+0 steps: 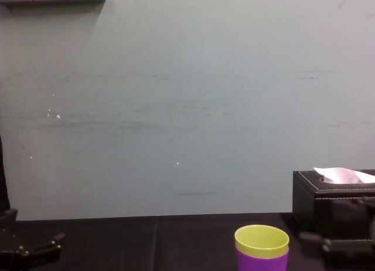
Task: Stack the three plastic cups sequentially using one hand.
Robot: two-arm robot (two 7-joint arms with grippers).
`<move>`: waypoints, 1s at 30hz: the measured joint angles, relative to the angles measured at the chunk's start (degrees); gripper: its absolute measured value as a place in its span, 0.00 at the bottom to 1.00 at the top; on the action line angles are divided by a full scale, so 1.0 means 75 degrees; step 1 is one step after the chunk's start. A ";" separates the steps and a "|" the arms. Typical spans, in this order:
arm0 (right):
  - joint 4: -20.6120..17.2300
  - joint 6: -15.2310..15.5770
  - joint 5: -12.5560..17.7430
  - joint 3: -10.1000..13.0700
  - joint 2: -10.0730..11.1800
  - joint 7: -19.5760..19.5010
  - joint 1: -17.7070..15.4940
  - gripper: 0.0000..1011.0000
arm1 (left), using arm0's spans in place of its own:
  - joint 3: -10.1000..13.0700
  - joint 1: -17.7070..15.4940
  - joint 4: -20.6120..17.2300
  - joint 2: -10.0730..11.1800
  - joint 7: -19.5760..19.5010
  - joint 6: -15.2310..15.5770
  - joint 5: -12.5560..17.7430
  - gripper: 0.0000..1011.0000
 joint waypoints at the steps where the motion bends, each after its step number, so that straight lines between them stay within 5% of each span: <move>1: -0.0085 -0.0075 0.0052 0.0051 0.0097 0.0040 -0.0203 0.99 | 0.0000 0.0000 0.0000 0.0000 0.0000 0.0000 0.0000 1.00; 6: -0.0262 -0.0345 0.0103 0.0128 0.0379 0.0169 -0.0778 0.99 | 0.0000 0.0000 0.0000 0.0000 0.0000 0.0000 0.0000 1.00; 14: -0.0165 -0.0397 0.0024 -0.0070 0.0506 0.0330 -0.1039 0.99 | 0.0000 0.0000 0.0000 0.0000 0.0000 0.0000 0.0000 1.00; 30: 0.0681 -0.0279 0.0189 -0.0662 0.0128 0.0628 -0.0506 0.99 | 0.0000 0.0000 0.0000 0.0000 0.0000 0.0000 0.0000 1.00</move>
